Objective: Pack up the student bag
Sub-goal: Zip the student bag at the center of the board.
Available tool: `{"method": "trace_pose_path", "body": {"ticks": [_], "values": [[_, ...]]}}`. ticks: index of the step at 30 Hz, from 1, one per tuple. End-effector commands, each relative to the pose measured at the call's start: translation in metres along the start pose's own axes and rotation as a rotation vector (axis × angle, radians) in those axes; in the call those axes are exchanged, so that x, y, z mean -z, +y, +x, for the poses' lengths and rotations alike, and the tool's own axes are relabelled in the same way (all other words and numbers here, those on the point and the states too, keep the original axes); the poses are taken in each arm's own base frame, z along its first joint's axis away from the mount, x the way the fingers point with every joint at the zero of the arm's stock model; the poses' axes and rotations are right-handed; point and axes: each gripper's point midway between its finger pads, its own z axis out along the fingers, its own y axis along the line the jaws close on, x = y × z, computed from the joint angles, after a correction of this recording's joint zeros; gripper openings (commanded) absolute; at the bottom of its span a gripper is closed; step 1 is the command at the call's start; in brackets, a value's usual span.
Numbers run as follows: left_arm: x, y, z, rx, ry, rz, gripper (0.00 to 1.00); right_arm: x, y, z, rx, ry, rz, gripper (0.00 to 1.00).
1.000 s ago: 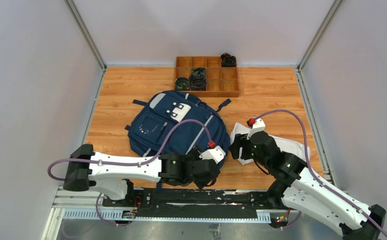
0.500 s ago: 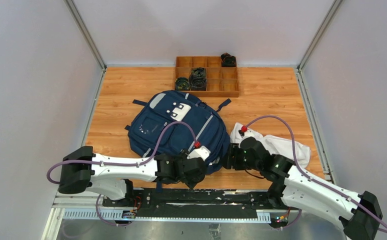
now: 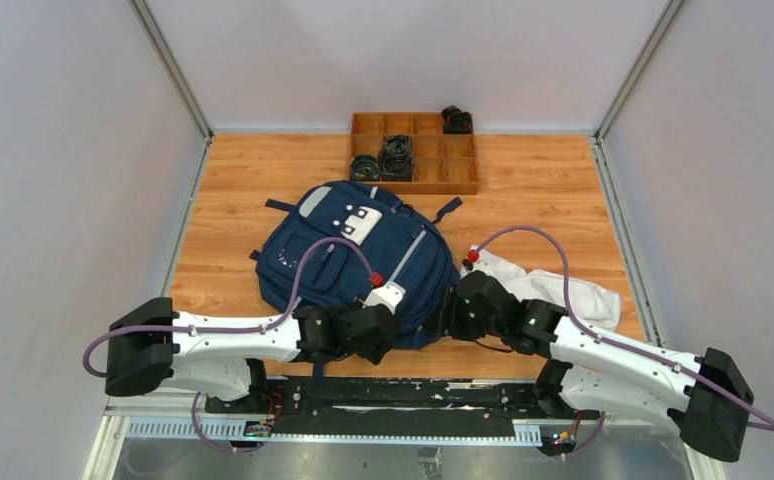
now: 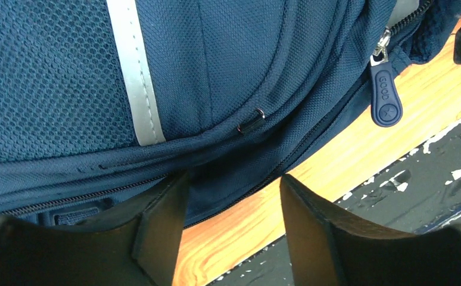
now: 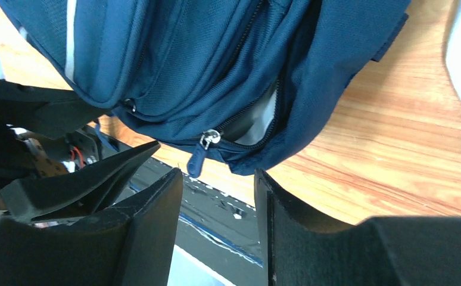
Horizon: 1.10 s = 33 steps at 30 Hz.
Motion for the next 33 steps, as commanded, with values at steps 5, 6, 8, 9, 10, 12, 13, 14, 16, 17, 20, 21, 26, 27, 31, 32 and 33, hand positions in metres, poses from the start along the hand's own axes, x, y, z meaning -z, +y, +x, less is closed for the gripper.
{"method": "trace_pose_path", "body": {"ticks": [5, 6, 8, 9, 10, 12, 13, 14, 16, 17, 20, 21, 26, 27, 31, 32, 33], "values": [[-0.002, -0.012, -0.017, 0.056, -0.080, 0.093, 0.41, -0.003, 0.036, 0.001, -0.144, 0.032, -0.113, 0.47], [-0.001, -0.014, -0.017, 0.058, -0.082, 0.103, 0.36, -0.004, 0.036, 0.002, -0.158, 0.034, -0.112, 0.46], [0.000, -0.017, -0.020, 0.060, -0.087, 0.121, 0.23, -0.007, 0.037, 0.004, -0.178, 0.042, -0.120, 0.45], [0.001, -0.018, -0.021, 0.060, -0.089, 0.127, 0.17, -0.008, 0.039, 0.005, -0.191, 0.048, -0.122, 0.45], [0.001, -0.020, -0.021, 0.061, -0.089, 0.133, 0.10, -0.009, 0.038, 0.007, -0.202, 0.053, -0.119, 0.45], [0.003, -0.022, -0.023, 0.068, -0.092, 0.144, 0.00, -0.012, 0.035, 0.011, -0.220, 0.074, -0.101, 0.45], [0.004, -0.023, -0.024, 0.074, -0.096, 0.153, 0.00, -0.013, 0.033, 0.014, -0.230, 0.086, -0.093, 0.45], [0.005, -0.024, -0.025, 0.077, -0.101, 0.163, 0.00, -0.015, 0.031, 0.017, -0.238, 0.094, -0.088, 0.45], [0.007, -0.027, -0.026, 0.087, -0.109, 0.181, 0.00, -0.019, 0.027, 0.020, -0.261, 0.101, -0.077, 0.46], [0.008, -0.028, -0.027, 0.092, -0.113, 0.190, 0.00, -0.021, 0.027, 0.020, -0.272, 0.098, -0.078, 0.46], [0.011, -0.035, -0.030, 0.105, -0.130, 0.236, 0.00, -0.025, 0.025, 0.020, -0.289, 0.095, -0.070, 0.46], [0.012, -0.036, -0.030, 0.109, -0.135, 0.247, 0.00, -0.026, 0.023, 0.021, -0.298, 0.095, -0.058, 0.46], [0.012, -0.036, -0.025, 0.112, -0.133, 0.260, 0.00, -0.032, 0.013, 0.017, -0.367, 0.051, -0.032, 0.40], [0.011, -0.036, -0.024, 0.113, -0.130, 0.260, 0.00, -0.033, 0.015, 0.016, -0.373, 0.044, -0.047, 0.39], [0.009, -0.039, -0.021, 0.114, -0.122, 0.270, 0.00, -0.034, 0.018, 0.015, -0.382, 0.047, -0.049, 0.38], [0.008, -0.039, -0.021, 0.114, -0.122, 0.272, 0.00, -0.035, 0.018, 0.015, -0.386, 0.049, -0.046, 0.38], [0.007, -0.040, -0.021, 0.114, -0.122, 0.274, 0.00, -0.036, 0.018, 0.015, -0.395, 0.049, -0.048, 0.37]]}}
